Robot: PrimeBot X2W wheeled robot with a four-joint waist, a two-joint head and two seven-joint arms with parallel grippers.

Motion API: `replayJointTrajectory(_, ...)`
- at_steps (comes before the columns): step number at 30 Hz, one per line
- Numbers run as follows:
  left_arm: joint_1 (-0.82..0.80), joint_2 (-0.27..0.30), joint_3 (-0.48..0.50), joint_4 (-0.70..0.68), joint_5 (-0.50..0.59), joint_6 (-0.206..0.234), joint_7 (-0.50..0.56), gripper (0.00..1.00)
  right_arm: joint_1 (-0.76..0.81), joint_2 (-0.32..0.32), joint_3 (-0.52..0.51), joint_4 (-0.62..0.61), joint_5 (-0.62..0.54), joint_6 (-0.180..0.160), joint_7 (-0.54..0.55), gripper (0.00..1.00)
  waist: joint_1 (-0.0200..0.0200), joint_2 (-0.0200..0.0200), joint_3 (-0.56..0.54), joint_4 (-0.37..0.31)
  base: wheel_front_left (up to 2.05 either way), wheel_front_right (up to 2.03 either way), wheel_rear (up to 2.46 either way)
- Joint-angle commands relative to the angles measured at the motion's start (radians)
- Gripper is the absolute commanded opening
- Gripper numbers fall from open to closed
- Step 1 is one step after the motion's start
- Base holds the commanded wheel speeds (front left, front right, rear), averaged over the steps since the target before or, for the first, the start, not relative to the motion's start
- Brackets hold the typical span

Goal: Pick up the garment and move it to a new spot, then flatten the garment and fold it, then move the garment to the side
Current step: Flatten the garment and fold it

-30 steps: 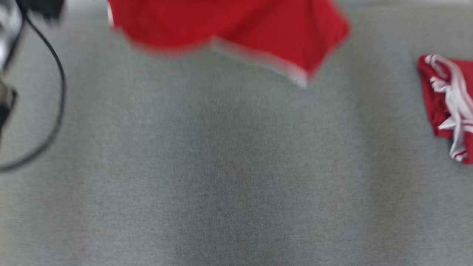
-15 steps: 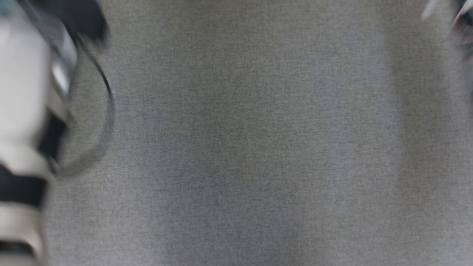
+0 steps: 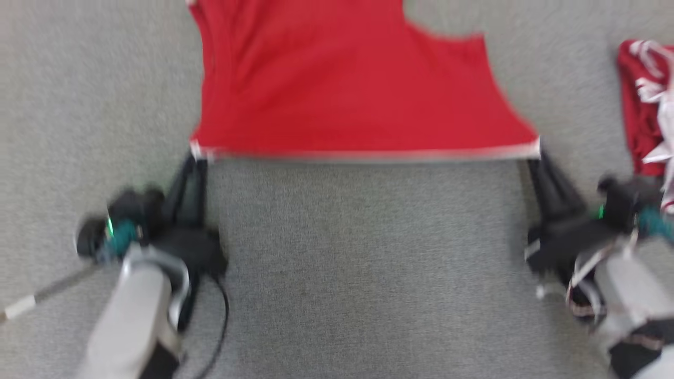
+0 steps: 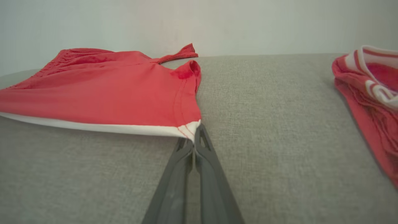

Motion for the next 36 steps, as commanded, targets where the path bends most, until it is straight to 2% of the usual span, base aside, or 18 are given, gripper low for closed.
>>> replayJointTrajectory(1,0.121,0.020,0.022,0.046,0.008,0.010,0.013,0.00,0.041,-0.012,-0.045,0.011,0.007,-0.013,-0.007,0.00,0.0003,0.0001,-0.079,-0.017,0.00,0.00,0.00)
replayJointTrajectory(5,0.258,0.010,0.063,0.040,0.029,0.004,0.014,0.00,0.185,0.025,-0.067,0.011,-0.007,-0.013,-0.007,0.00,0.0003,0.0001,-0.164,-0.035,0.00,0.00,0.00)
replayJointTrajectory(7,0.323,0.002,0.078,0.032,0.042,-0.001,0.016,0.00,0.238,0.022,-0.035,-0.007,-0.048,-0.013,-0.007,0.00,0.0003,0.0001,-0.206,-0.042,0.00,0.00,0.00)
replayJointTrajectory(13,0.505,-0.020,0.122,0.008,0.074,-0.019,0.018,0.00,0.394,0.070,-0.043,0.014,-0.077,-0.013,-0.006,0.00,0.0003,0.0001,-0.345,-0.061,0.00,0.00,0.00)
replayJointTrajectory(19,0.641,-0.041,0.156,-0.055,0.089,-0.029,0.013,0.00,0.518,0.091,0.004,0.010,-0.098,-0.012,-0.006,0.00,0.0003,0.0001,-0.447,-0.066,0.00,0.00,0.00)
replayJointTrajectory(27,0.743,-0.074,0.213,-0.121,0.103,-0.036,0.006,0.00,0.605,0.114,0.003,0.024,-0.096,-0.012,-0.006,0.00,0.0003,0.0001,-0.502,-0.060,0.00,0.00,0.00)
replayJointTrajectory(36,0.760,-0.076,0.205,-0.198,0.117,-0.038,0.006,0.00,0.546,0.154,-0.050,-0.007,-0.133,-0.011,-0.006,0.00,0.0003,0.0001,-0.477,-0.053,0.00,0.00,0.00)
